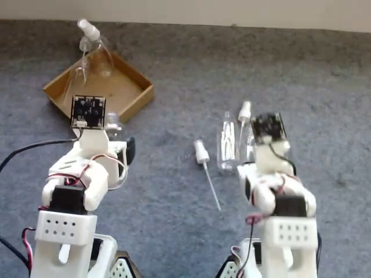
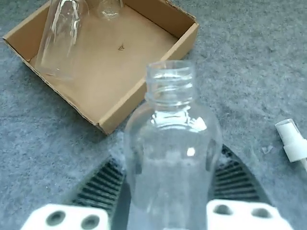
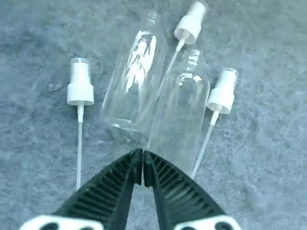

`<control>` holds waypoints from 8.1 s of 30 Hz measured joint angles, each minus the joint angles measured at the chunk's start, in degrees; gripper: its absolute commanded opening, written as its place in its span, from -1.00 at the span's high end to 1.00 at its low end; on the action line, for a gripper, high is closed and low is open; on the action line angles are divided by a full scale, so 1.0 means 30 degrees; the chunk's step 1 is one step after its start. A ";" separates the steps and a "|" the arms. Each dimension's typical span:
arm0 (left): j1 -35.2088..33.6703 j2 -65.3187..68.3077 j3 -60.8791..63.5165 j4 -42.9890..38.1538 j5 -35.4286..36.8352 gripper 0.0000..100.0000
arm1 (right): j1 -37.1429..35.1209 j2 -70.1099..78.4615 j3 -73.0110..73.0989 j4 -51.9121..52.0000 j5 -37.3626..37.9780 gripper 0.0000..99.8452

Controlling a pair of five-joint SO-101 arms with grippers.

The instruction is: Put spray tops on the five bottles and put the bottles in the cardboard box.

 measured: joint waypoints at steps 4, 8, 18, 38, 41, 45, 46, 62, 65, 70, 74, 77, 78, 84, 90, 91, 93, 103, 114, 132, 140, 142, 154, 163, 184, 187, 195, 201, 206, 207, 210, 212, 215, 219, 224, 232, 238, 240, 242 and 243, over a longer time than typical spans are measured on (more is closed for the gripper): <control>0.0029 0.0000 0.2256 -0.2960 0.0469 0.98 | -0.1495 0.3165 -0.1758 0.0469 0.0000 0.92; 0.0029 0.0000 0.3956 -0.5187 0.0557 0.98 | -0.2930 0.5392 -0.2989 0.0967 0.0000 0.80; 0.0703 0.0000 0.8352 -1.2220 0.0557 0.99 | -0.4952 0.9729 -0.6242 0.1817 -0.0410 0.78; 0.0938 -0.1289 0.8674 -1.3363 0.0557 0.99 | -0.5978 2.1949 -1.8286 0.6447 -0.1641 0.78; 0.0938 -0.3487 0.9817 -1.3245 0.0557 0.98 | -0.6828 2.2535 -1.9399 0.6769 -0.1641 0.78; 0.0938 -0.7473 1.2044 -1.2777 0.0557 0.98 | -0.7209 2.3853 -2.0015 0.6799 -0.1641 0.78; 0.0938 -0.8498 1.2396 -1.2454 0.0557 0.98 | -0.7209 2.4322 -2.0044 0.6799 -0.1641 0.78; 0.0996 -1.2659 1.2454 -0.8029 -0.0352 0.86 | -0.7179 2.6022 -2.0132 0.6330 -0.1641 0.66; 0.0996 -1.2659 1.2454 -0.8029 -0.0352 0.86 | -0.7179 2.6022 -2.0132 0.6212 -0.1641 0.66; 0.1231 -1.2659 1.2454 -0.8029 -0.0352 0.86 | -0.6916 2.6022 -2.0132 0.6125 -0.1641 0.65; 0.1495 -1.2659 1.2454 -0.8029 -0.0352 0.86 | -0.6799 2.6022 -2.0132 0.6125 -0.1026 0.65; 0.1582 -1.2659 1.2454 -0.7824 -0.0352 0.86 | -0.6740 2.6022 -2.0132 0.6125 -0.0762 0.65; 0.1670 -1.2659 1.2454 -0.7678 -0.0352 0.86 | -0.6740 2.6022 -2.0132 0.6125 -0.0762 0.65; 0.1641 -1.2659 1.2454 -0.7590 -0.0352 0.86 | -0.6740 2.7956 -2.0220 0.5333 -0.0469 0.65; 0.1670 -1.2659 1.2454 -0.7560 -0.0352 0.86 | -0.6740 2.9802 -2.2095 0.5538 -0.0469 0.51; 0.1670 -1.2659 1.2454 -0.7560 -0.0352 0.86 | -0.6740 2.9978 -2.2418 0.5744 -0.0469 0.51; 0.1670 -1.2659 1.2454 -0.7560 -0.0352 0.86 | -0.6740 3.0330 -2.2974 0.5978 -0.0469 0.51; 0.1670 -1.2659 1.2454 -0.7502 -0.0352 0.86 | -0.6652 3.1443 -2.4000 0.6183 -0.0469 0.80; 0.1670 -1.2659 1.2454 -0.6799 -0.0352 0.86 | -0.6037 3.1473 -2.9773 1.0813 -0.0469 0.85; 0.5392 -1.2659 1.2454 -0.6799 -0.0381 0.86 | -0.5773 2.2564 -3.5223 1.1985 -0.5685 0.85; 0.6095 -1.2659 1.2454 -0.8029 -0.0381 0.86 | -0.7473 1.7055 -3.3377 1.1985 -0.5861 0.85; 0.6886 -1.2659 1.2454 -0.8088 -0.0381 0.86 | -0.7619 1.6000 -3.2996 1.1985 -0.5861 0.85; 1.1927 -1.2659 1.2454 -0.8322 -0.1407 0.87 | -0.7619 1.1634 -3.2791 1.1985 -0.5919 0.85; 1.3392 -1.2659 1.2454 -0.8322 -0.3194 0.87 | -0.7619 0.9436 -3.2791 1.1985 -0.5919 0.85; 1.3392 -1.2659 1.2454 -0.8322 -0.3194 0.87 | -0.7619 0.1553 -2.3326 0.7648 -0.5919 0.85; 1.3392 -1.2659 1.2454 -0.8322 -0.3194 0.87 | -0.7648 0.0234 -2.0132 0.5275 -0.5919 0.85; 1.3392 -1.2659 1.2454 -0.8322 -0.3194 0.87 | -0.7648 -0.2930 -1.1516 -0.0967 -0.5919 0.85; 1.3392 -1.2659 1.2454 -0.8322 -0.3194 0.87 | -0.7619 -0.3897 -0.8791 -0.3077 -0.5919 0.85; 1.3392 -1.2659 1.2454 -0.8322 -0.3194 0.87 | -0.7619 -0.4073 -0.8703 -0.3575 -0.5919 0.85; 1.3392 -1.2659 1.2454 -0.8322 -0.3194 0.87 | -0.7619 -0.4073 -0.8703 -0.3575 -0.5919 0.85; 1.3392 -1.2659 1.2454 -0.8322 -0.3194 0.87 | -0.7619 -0.4015 -0.8791 -0.3575 -0.5919 0.85; 1.3392 -1.2659 1.2454 -0.8322 -0.3194 0.87 | -0.7619 -0.3927 -0.9348 -0.3223 -0.5919 0.85; 1.3392 -1.2659 1.2454 -0.8322 -0.3194 0.87 | -0.7619 -0.4103 -1.0374 -0.2462 -0.5919 0.85; 1.3392 -1.2659 1.2454 -0.8322 -0.3194 0.87 | -0.7648 -0.4103 -1.1136 -0.2286 -0.5919 0.85; 1.3392 -1.2659 1.2454 -0.8322 -0.3194 0.87 | -0.7619 -0.4103 -1.1223 -0.2227 -0.5919 0.85; 1.3392 -1.2659 1.2454 -0.8322 -0.3194 0.87 | -0.7619 -0.4132 -1.0755 -0.2227 -0.5919 0.85; 1.3392 -1.2659 1.2454 -0.8322 -0.3194 0.87 | -0.7678 -0.4103 -0.9846 -0.2227 -0.5919 0.85; 1.3392 -1.2659 1.2454 -0.8322 -0.3194 0.87 | -0.7707 -0.4103 -0.9524 -0.2227 -0.6007 0.85; 1.3392 -1.2659 1.2454 -0.8322 -0.3194 0.87 | -0.7736 -0.4103 -0.9319 -0.2227 -0.6535 0.85; 1.3392 -1.2659 1.2454 -0.8322 -0.3194 0.87 | -0.7736 -0.4103 -0.9201 -0.2227 -0.6857 0.85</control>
